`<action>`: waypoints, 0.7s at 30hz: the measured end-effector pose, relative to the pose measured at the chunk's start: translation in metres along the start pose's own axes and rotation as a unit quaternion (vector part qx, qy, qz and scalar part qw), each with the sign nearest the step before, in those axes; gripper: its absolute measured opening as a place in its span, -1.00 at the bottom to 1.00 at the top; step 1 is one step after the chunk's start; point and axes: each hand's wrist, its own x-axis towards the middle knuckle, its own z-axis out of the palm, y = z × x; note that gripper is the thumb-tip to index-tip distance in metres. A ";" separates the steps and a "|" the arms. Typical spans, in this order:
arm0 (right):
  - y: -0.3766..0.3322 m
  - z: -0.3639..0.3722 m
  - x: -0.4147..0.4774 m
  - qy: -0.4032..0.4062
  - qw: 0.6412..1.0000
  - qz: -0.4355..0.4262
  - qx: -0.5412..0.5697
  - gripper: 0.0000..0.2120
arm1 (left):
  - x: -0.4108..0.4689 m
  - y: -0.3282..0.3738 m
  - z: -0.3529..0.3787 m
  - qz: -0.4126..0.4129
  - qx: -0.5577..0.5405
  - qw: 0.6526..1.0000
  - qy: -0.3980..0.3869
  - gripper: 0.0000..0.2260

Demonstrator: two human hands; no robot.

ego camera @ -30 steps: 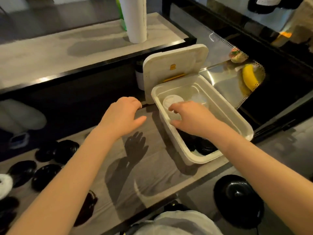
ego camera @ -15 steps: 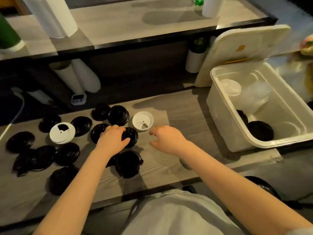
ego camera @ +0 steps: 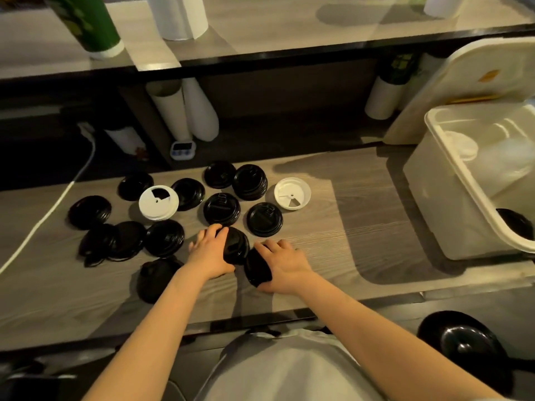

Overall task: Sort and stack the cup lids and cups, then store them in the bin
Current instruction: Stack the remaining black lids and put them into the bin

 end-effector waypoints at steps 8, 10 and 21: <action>0.013 0.001 -0.002 0.091 0.967 0.033 0.238 -0.07 | 0.008 -0.011 0.006 0.018 -0.044 0.998 0.031 -0.14; 0.016 -0.005 -0.003 0.123 0.948 0.039 0.292 -0.08 | 0.007 -0.013 0.005 0.024 -0.080 0.996 0.042 -0.14; -0.013 -0.062 -0.002 0.152 0.904 -0.076 0.392 -0.15 | -0.035 0.007 -0.021 0.131 -0.286 0.937 0.152 -0.09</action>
